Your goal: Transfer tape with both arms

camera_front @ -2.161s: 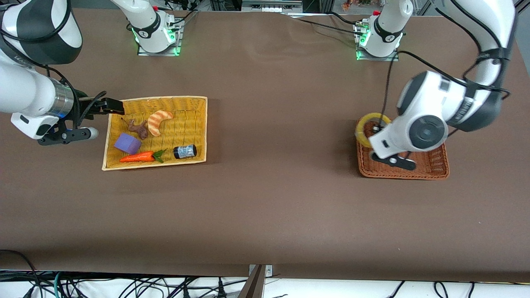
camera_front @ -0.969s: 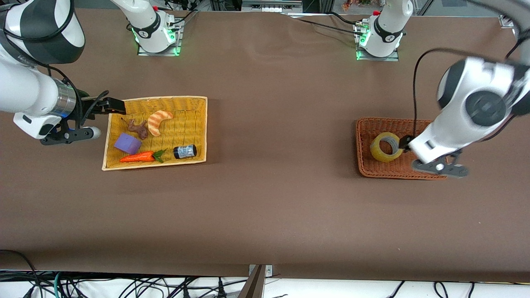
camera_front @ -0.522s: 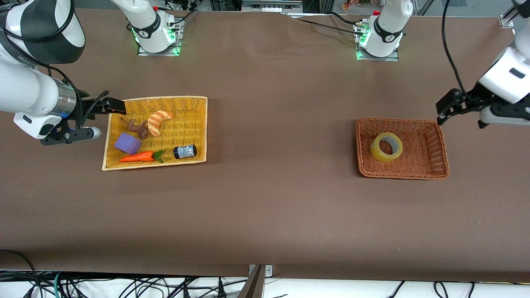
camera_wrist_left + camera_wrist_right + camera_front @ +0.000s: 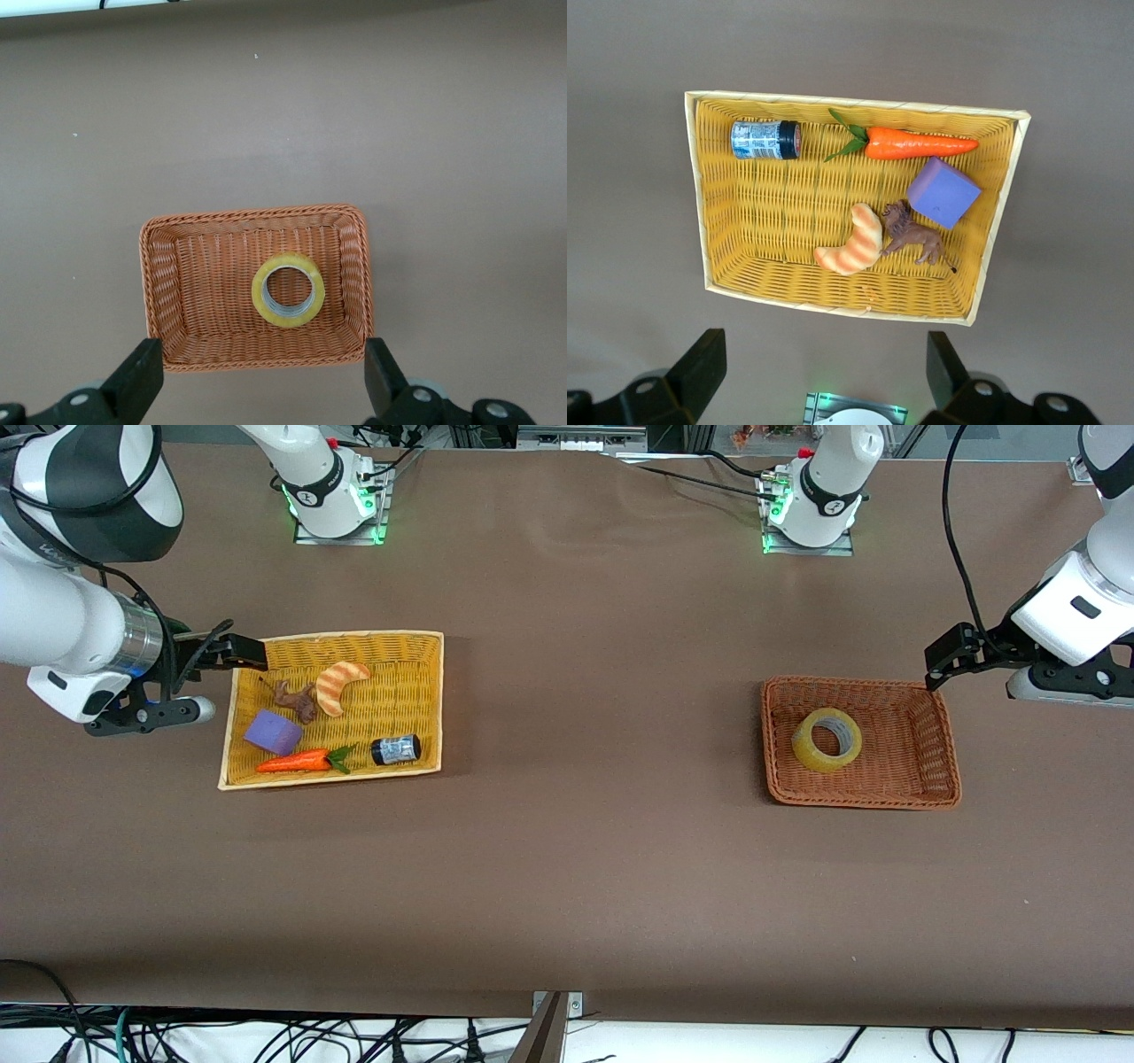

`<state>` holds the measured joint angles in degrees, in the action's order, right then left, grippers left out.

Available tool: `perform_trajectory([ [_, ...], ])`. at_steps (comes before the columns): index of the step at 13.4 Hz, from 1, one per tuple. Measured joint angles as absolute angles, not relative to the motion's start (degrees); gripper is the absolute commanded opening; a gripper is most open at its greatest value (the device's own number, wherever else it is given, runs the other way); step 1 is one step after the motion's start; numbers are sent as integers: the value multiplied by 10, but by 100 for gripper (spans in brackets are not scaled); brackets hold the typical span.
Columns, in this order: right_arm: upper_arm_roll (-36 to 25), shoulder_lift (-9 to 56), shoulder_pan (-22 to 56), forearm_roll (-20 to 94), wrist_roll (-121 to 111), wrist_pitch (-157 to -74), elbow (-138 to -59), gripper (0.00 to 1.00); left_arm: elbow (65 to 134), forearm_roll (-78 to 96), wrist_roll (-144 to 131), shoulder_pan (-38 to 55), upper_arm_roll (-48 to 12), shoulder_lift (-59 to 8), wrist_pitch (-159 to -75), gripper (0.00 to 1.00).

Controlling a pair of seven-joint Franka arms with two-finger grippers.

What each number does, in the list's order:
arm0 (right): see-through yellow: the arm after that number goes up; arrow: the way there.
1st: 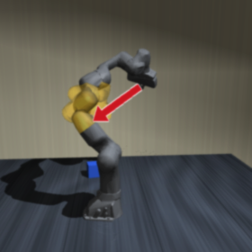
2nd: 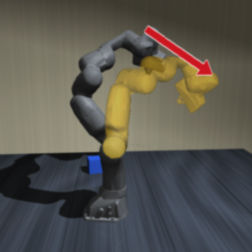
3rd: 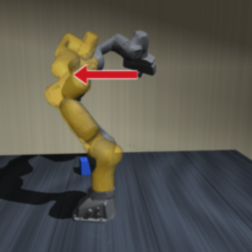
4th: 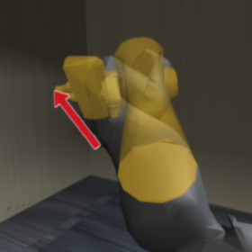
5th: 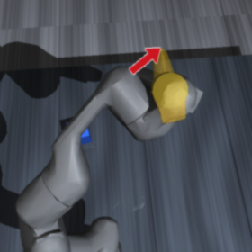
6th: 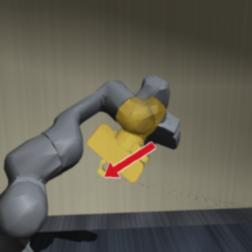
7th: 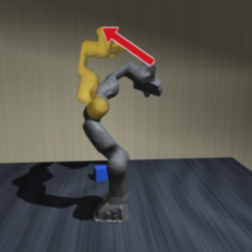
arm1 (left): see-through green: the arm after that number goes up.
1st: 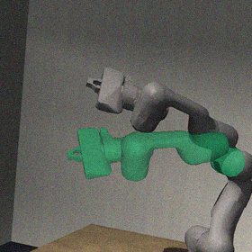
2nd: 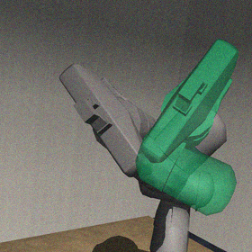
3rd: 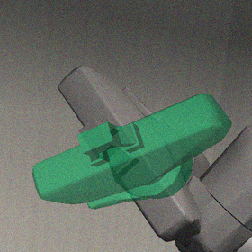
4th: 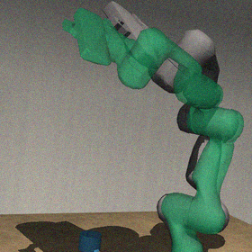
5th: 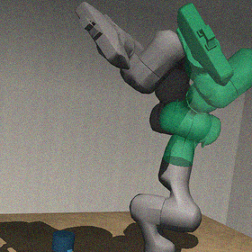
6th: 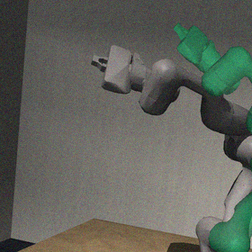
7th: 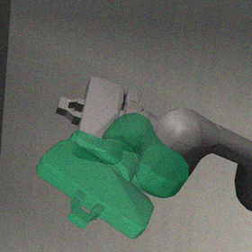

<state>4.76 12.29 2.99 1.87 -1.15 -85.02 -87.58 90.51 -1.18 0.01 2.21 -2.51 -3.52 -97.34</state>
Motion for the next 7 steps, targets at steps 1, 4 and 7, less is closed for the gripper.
perform_trajectory([
  [1,48,123,30,15,-12,-850,-876,100,914,-12,0,22,-25,-30,-984,100],
  [4,48,123,30,11,-12,-850,-876,100,957,-12,2,15,-27,-4,-1011,100],
  [7,48,123,30,11,-12,-850,-876,100,966,-12,2,-11,-59,6,-1013,100],
])
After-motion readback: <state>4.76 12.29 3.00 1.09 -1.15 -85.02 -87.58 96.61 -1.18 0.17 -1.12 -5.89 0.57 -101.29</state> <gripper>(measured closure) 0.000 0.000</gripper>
